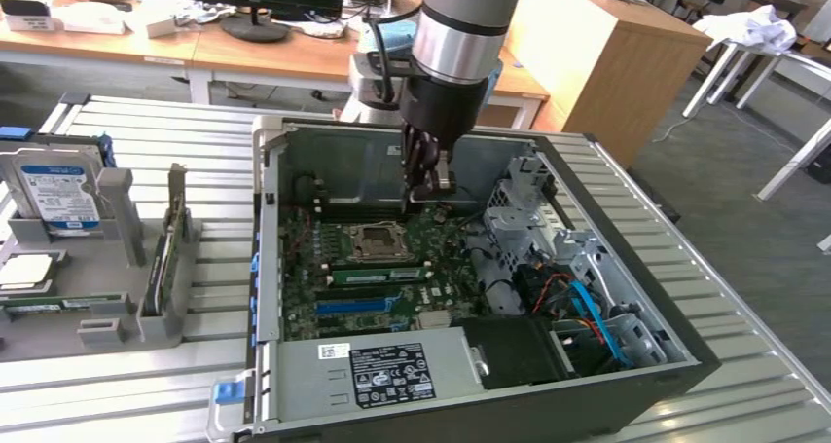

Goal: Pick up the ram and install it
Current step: 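Press down the ram until it locks into place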

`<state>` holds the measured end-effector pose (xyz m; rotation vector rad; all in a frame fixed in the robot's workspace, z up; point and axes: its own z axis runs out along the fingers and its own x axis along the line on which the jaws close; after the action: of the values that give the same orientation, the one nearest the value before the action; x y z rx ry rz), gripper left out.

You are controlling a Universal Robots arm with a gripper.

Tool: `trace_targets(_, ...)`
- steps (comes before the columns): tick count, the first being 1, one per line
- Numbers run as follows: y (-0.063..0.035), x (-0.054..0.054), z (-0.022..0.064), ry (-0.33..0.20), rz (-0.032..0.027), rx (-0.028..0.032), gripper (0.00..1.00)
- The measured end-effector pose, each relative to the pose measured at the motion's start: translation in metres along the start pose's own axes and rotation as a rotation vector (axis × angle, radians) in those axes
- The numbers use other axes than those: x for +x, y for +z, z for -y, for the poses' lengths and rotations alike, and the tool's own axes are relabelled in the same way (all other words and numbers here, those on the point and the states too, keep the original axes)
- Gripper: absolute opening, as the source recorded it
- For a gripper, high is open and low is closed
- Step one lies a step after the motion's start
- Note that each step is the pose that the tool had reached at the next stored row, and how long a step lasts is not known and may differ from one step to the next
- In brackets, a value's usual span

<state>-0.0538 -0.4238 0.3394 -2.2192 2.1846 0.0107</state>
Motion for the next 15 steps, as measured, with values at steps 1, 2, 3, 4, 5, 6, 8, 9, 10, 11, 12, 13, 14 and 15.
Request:
trace_targets(1, 0.0, 0.0005, 0.0022, 0.0, 0.0, -0.0005, 0.11)
trace_targets(2, 0.0, 0.0009, 0.0037, 0.0, 0.0, -0.0007, 0.11)
trace_targets(3, 0.0001, 0.001, 0.0048, 0.0, 0.0, -0.0008, 0.11)
trace_targets(4, 0.0001, 0.0011, 0.005, 0.0, 0.0, -0.0009, 0.11)
trace_targets(5, 0.0, 0.0011, 0.005, 0.0, -0.0001, -0.0009, 0.11)
trace_targets(6, 0.0, 0.0011, 0.005, 0.0, 0.0, -0.0008, 0.11)
trace_targets(8, 0.0, 0.0011, 0.005, 0.0, -0.0001, -0.0008, 0.11)
trace_targets(9, 0.0, 0.0011, 0.005, 0.0, 0.0, -0.0008, 0.11)
trace_targets(10, 0.0, 0.0011, 0.005, 0.0, 0.0, -0.0008, 0.11)
trace_targets(11, 0.0, 0.0011, 0.005, 0.0, 0.0, -0.0009, 0.11)
trace_targets(12, 0.0, 0.0011, 0.005, 0.0, -0.0001, -0.0009, 0.11)
trace_targets(13, 0.0, 0.0011, 0.005, 0.0, -0.0001, -0.0008, 0.11)
trace_targets(14, 0.0, 0.0011, 0.005, 0.0, -0.0001, -0.0009, 0.11)
trace_targets(15, 0.0001, 0.0011, 0.005, 0.0, 0.0, -0.0008, 0.11)
